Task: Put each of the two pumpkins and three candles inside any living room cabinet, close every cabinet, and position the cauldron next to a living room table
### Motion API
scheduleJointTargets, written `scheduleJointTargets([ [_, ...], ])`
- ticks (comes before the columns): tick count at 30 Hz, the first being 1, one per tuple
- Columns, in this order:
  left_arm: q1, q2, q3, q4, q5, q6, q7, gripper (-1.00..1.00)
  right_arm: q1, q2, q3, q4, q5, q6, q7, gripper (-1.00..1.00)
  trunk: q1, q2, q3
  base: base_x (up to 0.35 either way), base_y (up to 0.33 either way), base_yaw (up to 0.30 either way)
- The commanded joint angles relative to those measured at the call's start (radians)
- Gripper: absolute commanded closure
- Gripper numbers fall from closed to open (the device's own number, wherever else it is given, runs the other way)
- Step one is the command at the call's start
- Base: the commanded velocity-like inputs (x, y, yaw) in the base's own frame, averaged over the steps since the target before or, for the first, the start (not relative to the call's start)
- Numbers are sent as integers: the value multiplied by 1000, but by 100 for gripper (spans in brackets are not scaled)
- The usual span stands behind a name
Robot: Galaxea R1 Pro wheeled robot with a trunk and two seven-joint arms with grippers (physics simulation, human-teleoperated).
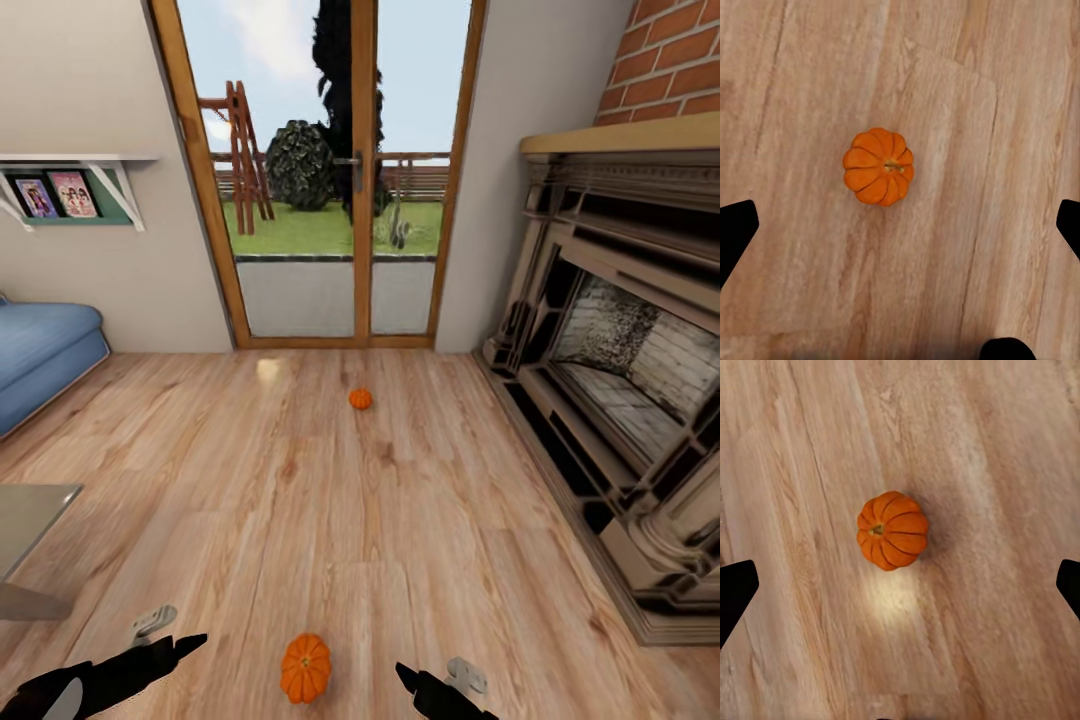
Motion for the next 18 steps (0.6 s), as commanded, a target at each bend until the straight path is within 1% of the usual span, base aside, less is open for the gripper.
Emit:
scheduleJointTargets([
  [1,0,1,-3,0,10,7,1,-100,-1,0,8,2,-9,-4,4,-100,0,0,-1,308,-12,10],
  [5,0,1,-3,1,10,7,1,-100,-1,0,8,2,-9,-3,5,-100,0,0,-1,288,-5,4],
  [14,0,2,-3,1,11,7,1,-100,-1,-3,8,-11,-9,-3,11,-100,0,0,-1,241,0,0],
  [18,0,2,-3,1,11,7,1,-100,-1,-1,8,-12,-9,-1,16,-100,0,0,-1,47,0,0],
])
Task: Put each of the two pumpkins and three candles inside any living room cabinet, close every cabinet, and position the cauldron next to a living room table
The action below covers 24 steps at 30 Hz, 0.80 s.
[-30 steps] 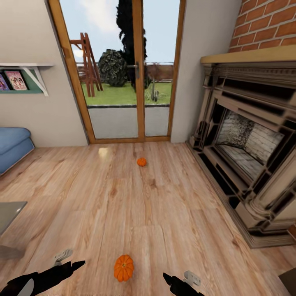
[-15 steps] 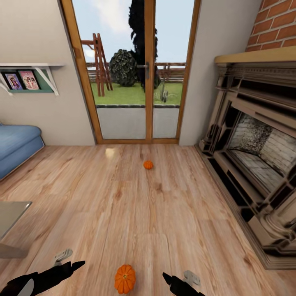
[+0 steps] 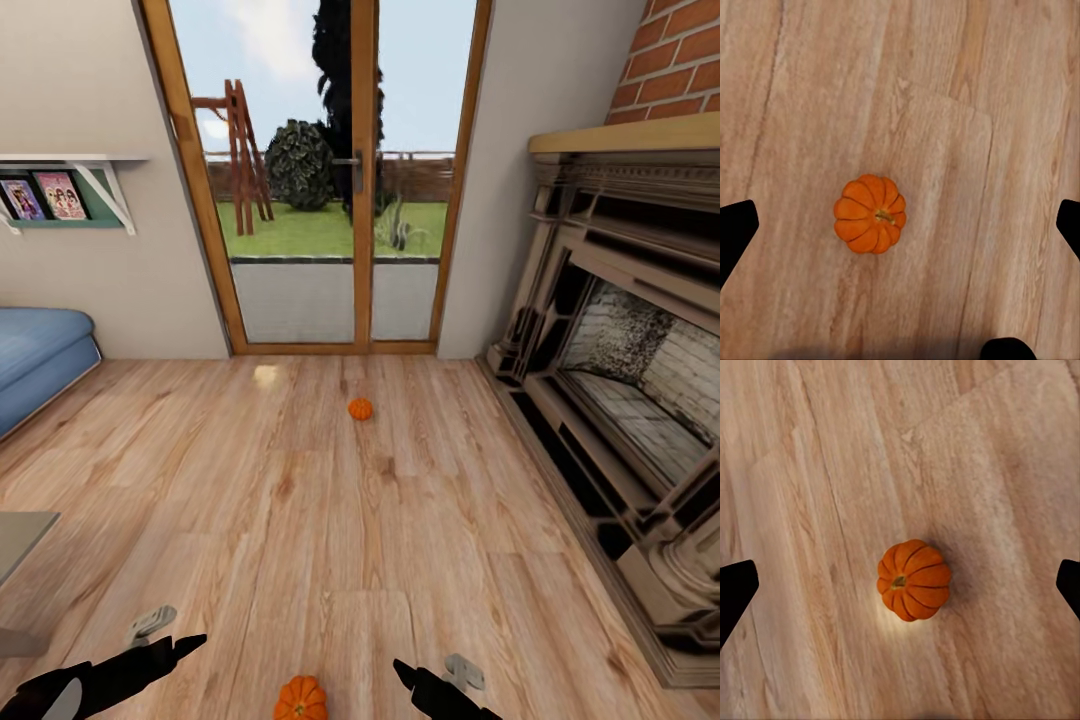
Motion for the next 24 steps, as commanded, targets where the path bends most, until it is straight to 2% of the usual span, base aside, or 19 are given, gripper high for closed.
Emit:
scheduleJointTargets([
  [1,-1,1,-3,0,11,7,1,-100,-1,0,8,2,-9,-6,5,-100,0,0,-1,14,0,0],
  [13,0,-1,-3,0,10,5,1,-100,-1,0,8,12,-11,-10,5,-100,0,0,-1,22,0,0],
  [16,0,-1,-3,0,12,-23,1,-100,-1,1,6,16,-16,-7,-9,-100,0,0,-1,17,0,0],
  [18,0,-2,-6,7,13,-55,2,-100,-1,2,2,19,-20,-1,-31,-100,0,0,-1,6,0,0],
  [21,-2,-2,-10,46,13,-74,4,-100,-1,2,0,19,-23,7,-101,-100,0,0,-1,2,0,0],
  [23,-7,-6,-12,78,8,-80,36,-100,-1,1,0,12,-23,10,-145,-100,0,0,-1,0,0,0],
  [24,-9,-15,-14,83,6,-83,73,-100,-1,1,0,8,-23,9,-155,-100,0,0,-1,0,0,0],
])
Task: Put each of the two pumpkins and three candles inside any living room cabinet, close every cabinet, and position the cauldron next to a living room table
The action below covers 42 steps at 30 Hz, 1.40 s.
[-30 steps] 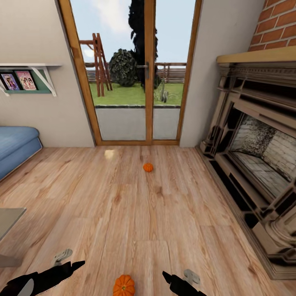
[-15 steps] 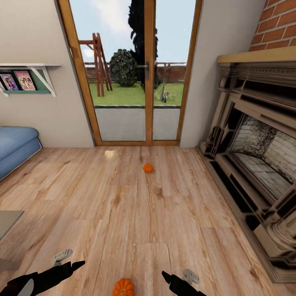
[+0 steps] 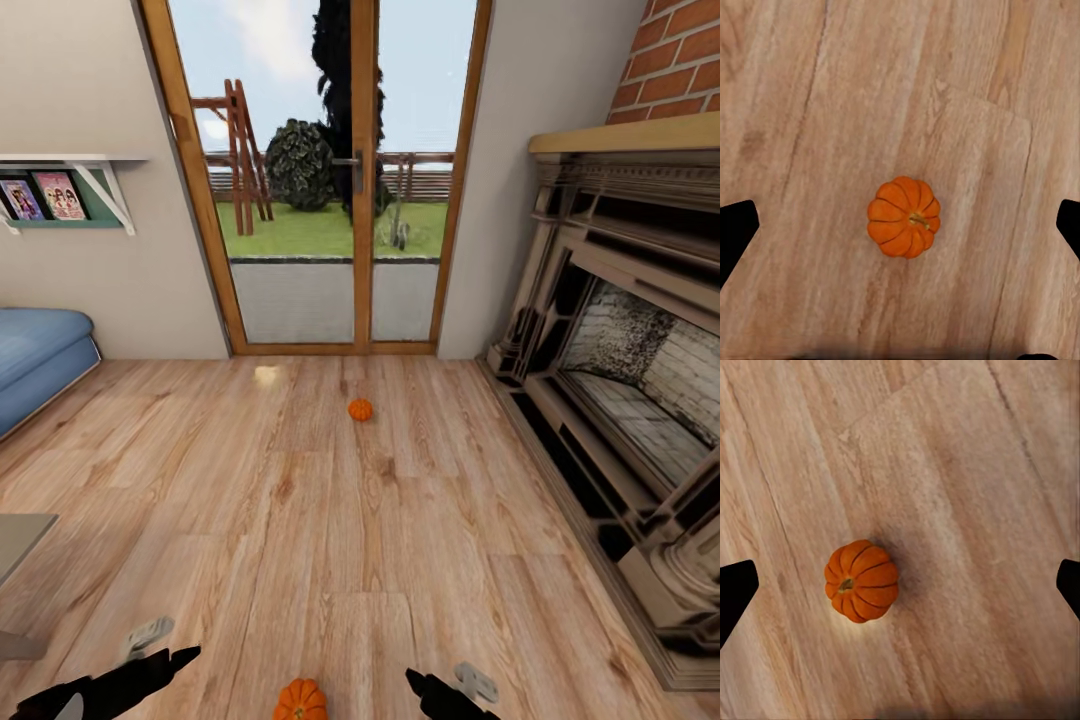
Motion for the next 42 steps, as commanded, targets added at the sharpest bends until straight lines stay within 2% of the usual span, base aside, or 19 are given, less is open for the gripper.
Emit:
scheduleJointTargets([
  [1,-3,-5,-4,1,10,5,23,-100,-1,0,8,0,-10,-5,0,-100,0,0,-1,0,0,0],
  [3,-38,-28,-6,1,9,3,107,-100,-1,-1,9,-7,-10,-7,-9,-100,0,0,-1,0,0,0],
  [4,-62,-35,-7,1,11,5,128,-100,-1,-2,11,-22,-8,-8,-11,-100,0,0,-1,0,0,0],
  [7,-81,-39,-7,0,13,10,135,-100,-1,-5,14,-101,-6,0,-13,-100,0,0,-1,0,0,0],
  [8,-89,-41,-7,-4,13,11,133,-100,-1,-7,15,-188,-3,26,-17,-100,0,0,-1,0,0,0],
  [9,-99,-41,-6,-20,14,15,129,-100,-1,-8,13,-279,-1,84,-21,-100,0,0,-1,0,0,0],
  [11,-106,-38,-6,-36,16,18,118,-100,-2,-7,6,-366,2,175,-23,-100,0,0,-1,0,0,0],
  [13,-108,-38,-5,-42,15,18,109,-100,-7,-6,1,-402,3,217,-24,-100,0,0,-1,0,0,0],
  [15,-109,-36,-5,-48,16,18,95,-100,-26,-6,-1,-422,3,239,-24,-100,0,0,-1,0,0,0],
  [19,-110,-35,-5,-46,12,10,19,-100,-103,-7,-3,-491,3,276,-24,-100,0,0,-1,0,0,0],
  [24,-110,-34,-3,-45,10,2,-7,-100,-124,-10,-4,-637,3,315,-51,-100,0,0,-1,0,0,0],
  [28,-110,-39,-5,-44,9,0,-9,-100,-126,-28,-2,-887,1,324,-85,-100,0,0,-1,0,0,0],
  [29,-110,-40,-6,-44,9,0,-10,-100,-125,-37,-1,-940,0,328,-108,-100,0,0,-1,0,0,0],
  [30,-110,-40,-7,-44,9,0,-9,-100,-124,-58,0,-991,-1,338,-143,-100,0,0,-1,0,0,0],
  [32,-110,-42,-8,-44,9,0,-9,-100,-124,-77,-1,-1024,-6,354,-170,-100,4,-7,-4,0,0,0],
  [35,-110,-43,-7,-44,8,0,-8,-100,-125,-90,-3,-1039,-9,362,-183,-100,15,-28,-13,0,0,0],
  [42,-110,-51,-6,-16,9,-3,-2,-100,-124,-103,-7,-1046,-12,371,-189,-100,42,-77,-35,0,0,0],
])
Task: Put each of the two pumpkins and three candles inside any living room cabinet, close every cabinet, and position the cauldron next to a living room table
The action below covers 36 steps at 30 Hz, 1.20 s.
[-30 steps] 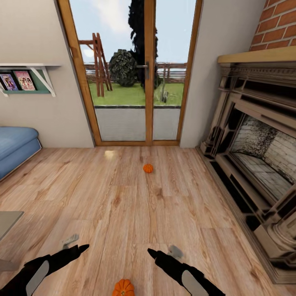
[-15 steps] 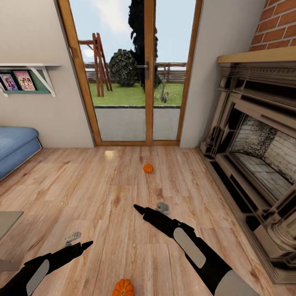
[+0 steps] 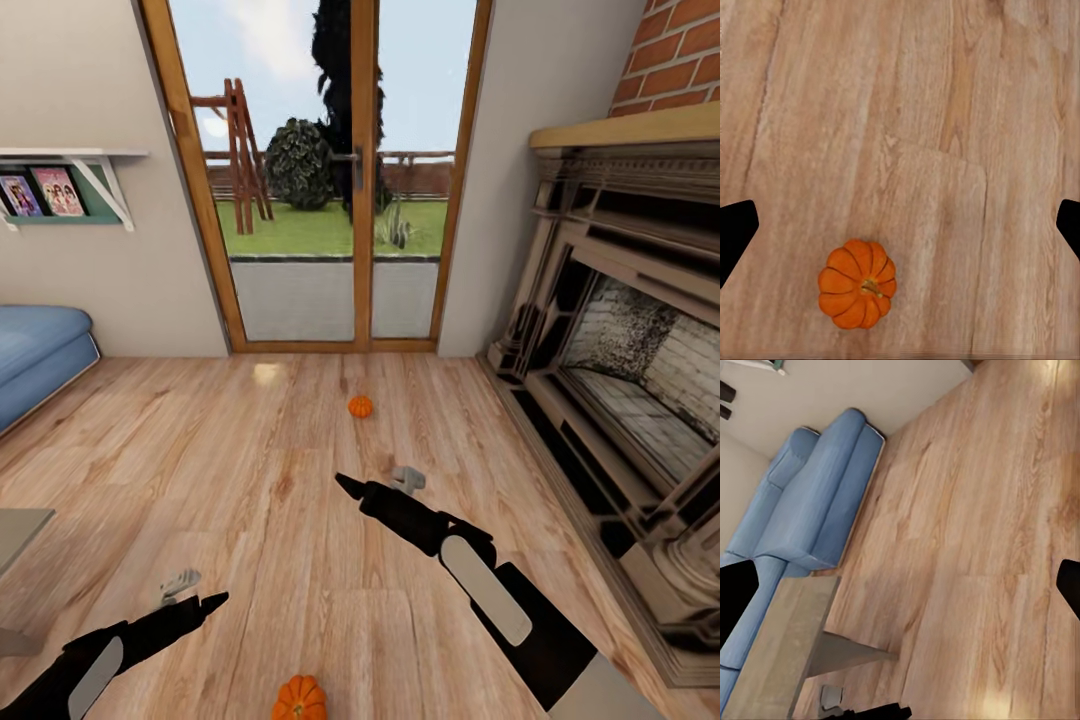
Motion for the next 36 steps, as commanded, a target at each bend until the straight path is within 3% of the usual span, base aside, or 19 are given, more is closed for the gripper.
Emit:
scheduleJointTargets([
  [1,0,0,-4,3,10,1,1,-100,-1,-3,1,-1,-5,5,0,-100,4,-8,-4,0,0,0],
  [6,1,-4,-6,87,-3,-118,1,-100,-1,-5,-4,-1,-5,18,0,-100,23,-43,-20,0,0,0],
  [8,1,-21,-9,141,-11,-171,1,-100,-1,-6,-12,-1,-5,19,0,-100,31,-57,-26,0,0,0],
  [11,1,-39,-17,170,-15,-198,-2,-100,-1,-6,-17,-1,-5,31,1,-100,42,-78,-35,0,0,0],
  [22,1,-41,-30,185,-13,-210,-16,-100,-1,-6,-20,-13,-9,48,8,-100,84,-155,-70,0,0,0],
  [29,2,-32,-31,184,-8,-210,-114,-100,0,-6,-20,-15,-9,48,8,-100,111,-204,-92,0,0,0],
  [36,3,-29,-31,184,-6,-210,-133,-100,0,-4,-20,-14,-8,48,5,-100,138,-253,-114,0,0,0],
])
